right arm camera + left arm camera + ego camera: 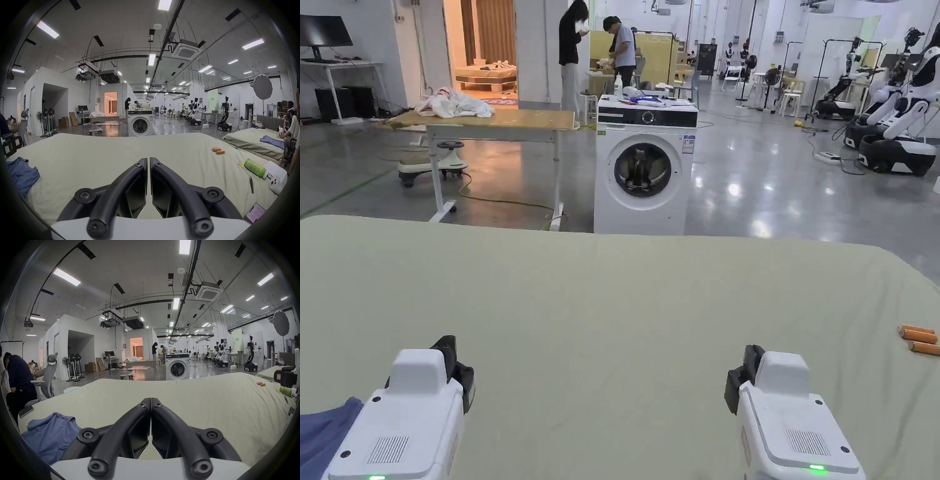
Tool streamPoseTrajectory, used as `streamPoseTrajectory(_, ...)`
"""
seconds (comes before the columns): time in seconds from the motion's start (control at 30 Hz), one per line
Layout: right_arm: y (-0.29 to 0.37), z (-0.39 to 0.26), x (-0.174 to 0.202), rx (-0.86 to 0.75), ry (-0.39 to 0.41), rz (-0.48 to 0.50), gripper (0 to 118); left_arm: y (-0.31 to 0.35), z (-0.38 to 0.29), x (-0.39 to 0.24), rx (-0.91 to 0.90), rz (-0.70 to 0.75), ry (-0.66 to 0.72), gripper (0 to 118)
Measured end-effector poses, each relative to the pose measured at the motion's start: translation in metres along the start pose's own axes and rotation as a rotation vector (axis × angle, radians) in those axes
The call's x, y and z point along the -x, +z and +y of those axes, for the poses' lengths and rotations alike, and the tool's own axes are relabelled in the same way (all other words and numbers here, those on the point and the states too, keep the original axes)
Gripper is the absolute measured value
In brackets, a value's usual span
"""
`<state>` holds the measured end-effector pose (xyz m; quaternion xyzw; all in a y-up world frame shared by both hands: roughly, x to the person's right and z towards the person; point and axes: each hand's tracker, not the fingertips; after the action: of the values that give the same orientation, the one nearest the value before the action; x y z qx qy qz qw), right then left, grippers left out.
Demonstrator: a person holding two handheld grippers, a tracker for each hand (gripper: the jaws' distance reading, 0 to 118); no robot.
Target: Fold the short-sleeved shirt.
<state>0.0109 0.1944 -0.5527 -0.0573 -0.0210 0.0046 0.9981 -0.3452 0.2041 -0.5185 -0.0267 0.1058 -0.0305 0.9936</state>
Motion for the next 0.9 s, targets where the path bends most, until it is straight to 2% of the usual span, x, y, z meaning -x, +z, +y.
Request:
streamPoseTrajectory(0.5, 0.0054, 0.0001, 0.0012, 0.012, 0.007, 0.003, 2, 0.0056, 0.0022, 0.0067, -0.010, 0.013, 0.014, 1)
streamPoseTrajectory(0.67, 0.0054, -0.0017, 0.0001, 0.032, -0.022, -0.002, 2, 0.0062, 0.0018, 0.0060, -0.007, 0.007, 0.007, 1)
streamPoseTrajectory(0.83, 0.0039, -0.0044, 0.0039, 0.045, 0.037, 0.006, 2, 0.0060, 0.0017, 0.0054, 0.001, 0.010, 0.000, 1)
streamPoseTrajectory(0.87, 0.0034, -0.0040, 0.0036, 0.047, 0.032, 0.006, 2, 0.0060, 0.0023, 0.0065, 0.004, 0.010, 0.016, 1)
streamPoseTrajectory(0.9, 0.0025, -0.0029, 0.0013, 0.059, -0.019, 0.011, 2, 0.0055, 0.0037, 0.0100, 0.010, 0.000, 0.063, 1)
